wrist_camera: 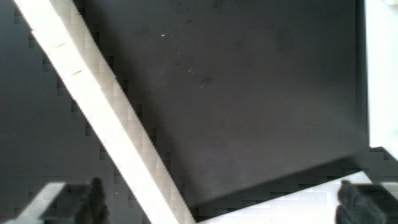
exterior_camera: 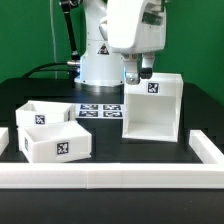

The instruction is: Assemble drawer

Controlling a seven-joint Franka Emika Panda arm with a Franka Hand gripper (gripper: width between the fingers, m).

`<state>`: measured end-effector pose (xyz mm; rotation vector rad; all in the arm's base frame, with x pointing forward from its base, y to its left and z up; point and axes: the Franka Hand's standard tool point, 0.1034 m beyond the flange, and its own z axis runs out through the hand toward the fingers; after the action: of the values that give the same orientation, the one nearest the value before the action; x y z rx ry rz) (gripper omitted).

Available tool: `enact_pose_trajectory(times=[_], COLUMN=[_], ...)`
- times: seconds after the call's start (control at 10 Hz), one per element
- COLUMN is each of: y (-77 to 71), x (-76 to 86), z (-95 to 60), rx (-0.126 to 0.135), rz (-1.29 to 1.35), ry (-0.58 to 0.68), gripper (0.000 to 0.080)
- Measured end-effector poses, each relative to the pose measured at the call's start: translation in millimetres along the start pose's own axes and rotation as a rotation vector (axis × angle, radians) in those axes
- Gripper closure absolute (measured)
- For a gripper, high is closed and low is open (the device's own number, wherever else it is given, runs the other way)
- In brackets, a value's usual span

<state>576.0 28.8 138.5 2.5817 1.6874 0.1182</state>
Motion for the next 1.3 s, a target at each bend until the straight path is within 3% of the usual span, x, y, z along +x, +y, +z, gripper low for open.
enact_pose_trajectory(times=[0.6, 0.8, 1.0, 1.3], y=[-1.5, -22.7, -45.4, -47.2], x=[-1.2, -2.7, 9.3, 12.3], z=[0.8, -8.7, -15.2, -14.6], rx=[0.002, -0.015, -0.014, -0.006], rz=[-0.002, 0.156, 0.324, 0.539], ry=[-0.001, 0.0, -0.007, 0.001], gripper=[0.015, 0.015, 0.015, 0.015])
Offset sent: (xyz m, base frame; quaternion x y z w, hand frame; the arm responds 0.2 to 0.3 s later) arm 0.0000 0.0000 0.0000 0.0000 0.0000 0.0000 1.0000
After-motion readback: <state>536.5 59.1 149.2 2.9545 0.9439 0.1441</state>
